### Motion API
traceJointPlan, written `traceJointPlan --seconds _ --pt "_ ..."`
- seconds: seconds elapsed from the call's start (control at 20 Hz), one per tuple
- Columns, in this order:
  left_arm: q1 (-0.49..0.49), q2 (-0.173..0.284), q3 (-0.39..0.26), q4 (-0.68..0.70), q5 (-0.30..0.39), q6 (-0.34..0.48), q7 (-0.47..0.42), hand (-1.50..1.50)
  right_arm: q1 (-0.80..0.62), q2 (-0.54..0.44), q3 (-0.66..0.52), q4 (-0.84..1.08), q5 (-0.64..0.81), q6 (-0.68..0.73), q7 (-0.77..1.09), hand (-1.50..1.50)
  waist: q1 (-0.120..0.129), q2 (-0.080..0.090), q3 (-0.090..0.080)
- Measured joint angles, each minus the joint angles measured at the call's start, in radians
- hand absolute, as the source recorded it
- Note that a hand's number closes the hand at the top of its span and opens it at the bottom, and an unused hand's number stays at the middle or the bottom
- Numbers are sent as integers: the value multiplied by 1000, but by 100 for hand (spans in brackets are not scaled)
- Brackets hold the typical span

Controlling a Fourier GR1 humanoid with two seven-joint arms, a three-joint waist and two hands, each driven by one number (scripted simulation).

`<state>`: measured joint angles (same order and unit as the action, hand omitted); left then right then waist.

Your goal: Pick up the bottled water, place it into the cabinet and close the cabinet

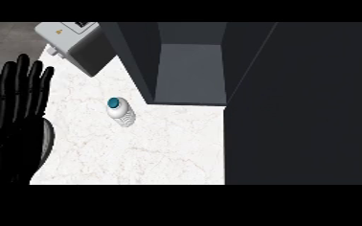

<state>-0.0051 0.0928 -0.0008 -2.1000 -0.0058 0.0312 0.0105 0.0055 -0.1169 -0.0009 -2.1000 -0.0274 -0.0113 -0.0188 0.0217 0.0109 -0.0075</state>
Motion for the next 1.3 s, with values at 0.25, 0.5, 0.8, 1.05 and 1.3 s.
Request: traceJointPlan --seconds 0.25,0.5,0.8,1.05,1.3 --pt "-30 27 -51 32 90 -125 -39 -150 42 -13 15 -42 17 21 -9 -150 -26 -9 5" --pt "19 -2 -117 124 265 -198 98 -150 117 58 83 -50 -108 35 89 -150 -42 -3 7" --pt "68 43 -71 129 468 -260 256 -150 260 78 119 -105 -219 70 145 -150 -32 -10 7" --pt "79 85 -9 126 557 -307 313 -150 352 91 152 -181 -234 73 164 -150 -27 -12 7" --pt "142 123 61 101 634 -375 332 -150 406 90 152 -192 -247 99 139 -150 -24 -12 7"
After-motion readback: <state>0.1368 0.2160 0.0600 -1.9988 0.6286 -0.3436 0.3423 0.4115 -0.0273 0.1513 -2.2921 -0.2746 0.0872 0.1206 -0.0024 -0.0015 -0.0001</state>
